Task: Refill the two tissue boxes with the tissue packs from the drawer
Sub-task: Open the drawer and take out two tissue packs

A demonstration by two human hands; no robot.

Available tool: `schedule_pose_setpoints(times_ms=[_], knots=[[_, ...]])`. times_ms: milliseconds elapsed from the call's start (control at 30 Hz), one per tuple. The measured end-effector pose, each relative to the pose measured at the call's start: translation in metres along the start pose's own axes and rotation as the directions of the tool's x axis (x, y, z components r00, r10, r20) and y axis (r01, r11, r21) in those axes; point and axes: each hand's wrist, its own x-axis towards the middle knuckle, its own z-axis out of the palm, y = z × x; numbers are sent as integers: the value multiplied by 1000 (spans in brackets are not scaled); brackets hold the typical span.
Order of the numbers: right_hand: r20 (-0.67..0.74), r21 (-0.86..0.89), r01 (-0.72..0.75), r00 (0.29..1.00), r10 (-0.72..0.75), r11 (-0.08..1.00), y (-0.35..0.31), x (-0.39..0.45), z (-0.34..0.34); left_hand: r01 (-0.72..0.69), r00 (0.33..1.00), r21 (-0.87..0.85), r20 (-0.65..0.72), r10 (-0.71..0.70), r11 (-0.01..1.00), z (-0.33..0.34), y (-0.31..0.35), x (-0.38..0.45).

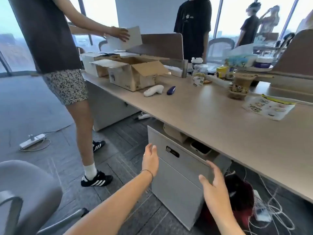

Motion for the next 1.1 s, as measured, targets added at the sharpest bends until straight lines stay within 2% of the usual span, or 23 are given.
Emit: schedule_pose_setpoints(times_ms=[100,200,333,533,800,967,1033,1100], knots=[[20,-13,-149,989,149,989,10,11,12,109,992,45,64,-112,993,0,-4,30],[43,22,-231,972,230,973,17,21,26,118,986,71,112,-125,991,-3,2,61],[8,70,-259,966,259,963,25,27,38,86,984,64,148,-95,994,-6,16,98],[-18,97,-278,960,281,956,24,23,44,112,982,-40,157,-105,993,2,-5,135],[33,66,-289,957,288,955,8,11,35,95,994,-121,69,-87,988,3,11,119],[67,60,-295,954,291,954,4,-15,43,108,994,-23,-16,-108,994,-3,4,103],[27,35,-281,960,280,959,10,-31,50,87,994,8,-68,-86,996,-12,-4,91],[-73,-27,-239,969,237,971,16,-44,55,79,990,46,-118,-73,996,-24,-10,78]])
